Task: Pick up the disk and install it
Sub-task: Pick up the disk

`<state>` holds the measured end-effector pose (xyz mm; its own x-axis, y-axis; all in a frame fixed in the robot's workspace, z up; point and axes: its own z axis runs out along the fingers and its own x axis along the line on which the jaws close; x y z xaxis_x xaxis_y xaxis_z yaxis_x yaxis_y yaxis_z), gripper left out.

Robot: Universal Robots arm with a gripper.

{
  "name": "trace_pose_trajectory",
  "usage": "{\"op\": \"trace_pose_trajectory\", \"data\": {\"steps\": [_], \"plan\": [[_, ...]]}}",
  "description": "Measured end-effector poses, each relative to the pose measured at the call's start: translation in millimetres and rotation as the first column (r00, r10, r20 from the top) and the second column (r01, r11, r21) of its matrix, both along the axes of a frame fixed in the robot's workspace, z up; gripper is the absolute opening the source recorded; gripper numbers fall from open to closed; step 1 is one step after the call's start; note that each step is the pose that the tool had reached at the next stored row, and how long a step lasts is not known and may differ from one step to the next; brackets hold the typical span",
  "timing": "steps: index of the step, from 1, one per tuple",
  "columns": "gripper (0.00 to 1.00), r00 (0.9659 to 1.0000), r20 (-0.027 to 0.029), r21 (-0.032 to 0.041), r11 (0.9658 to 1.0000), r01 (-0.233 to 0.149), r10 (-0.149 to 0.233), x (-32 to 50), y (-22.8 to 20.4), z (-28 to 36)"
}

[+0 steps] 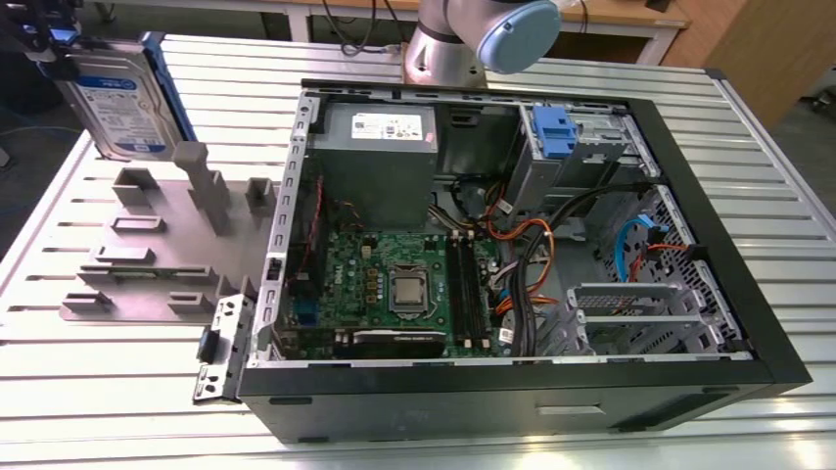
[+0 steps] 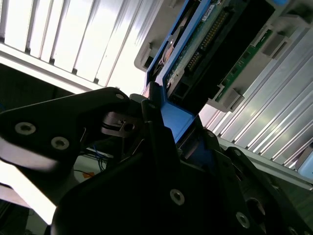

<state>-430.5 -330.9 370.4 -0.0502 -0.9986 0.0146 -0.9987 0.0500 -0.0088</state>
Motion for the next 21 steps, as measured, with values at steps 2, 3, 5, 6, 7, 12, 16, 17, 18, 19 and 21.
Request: {"op": "trace_pose_trajectory", "data": {"steps": [2, 3, 5, 6, 7, 12, 16, 17, 18, 19, 21], "plan": [[0.36, 1.0, 0.0, 0.0, 1.0, 0.0, 0.0, 0.0, 0.0, 1.4], [0.36, 1.0, 0.0001, 0.0001, 1.0, 0.0, 0.0, 0.0, 0.0, 1.9], [0.36, 1.0, 0.0, 0.0, 1.0, 0.0, 0.0, 0.0, 0.0, 3.3], [0.36, 1.0, 0.0001, 0.0, 1.0, 0.0, 0.0, 0.0, 0.0, 3.8], [0.36, 1.0, 0.0002, 0.0001, 1.0, 0.0, 0.0, 0.0, 0.0, 4.3], [0.36, 1.0, -0.0001, 0.0, 1.0, 0.0, 0.0, 0.0, 0.0, 6.0], [0.36, 1.0, 0.0001, 0.0001, 1.0, 0.0, 0.0, 0.0, 0.0, 7.5], [0.36, 1.0, 0.0001, 0.0001, 1.0, 0.0, 0.0, 0.0, 0.0, 7.8], [0.36, 1.0, 0.0002, 0.0001, 1.0, 0.0, 0.0, 0.0, 0.0, 7.9], [0.36, 1.0, 0.0002, 0.0001, 1.0, 0.0, 0.0, 0.0, 0.0, 8.1], [0.36, 1.0, 0.0002, 0.0001, 1.0, 0.0, 0.0, 0.0, 0.0, 8.4]]}}
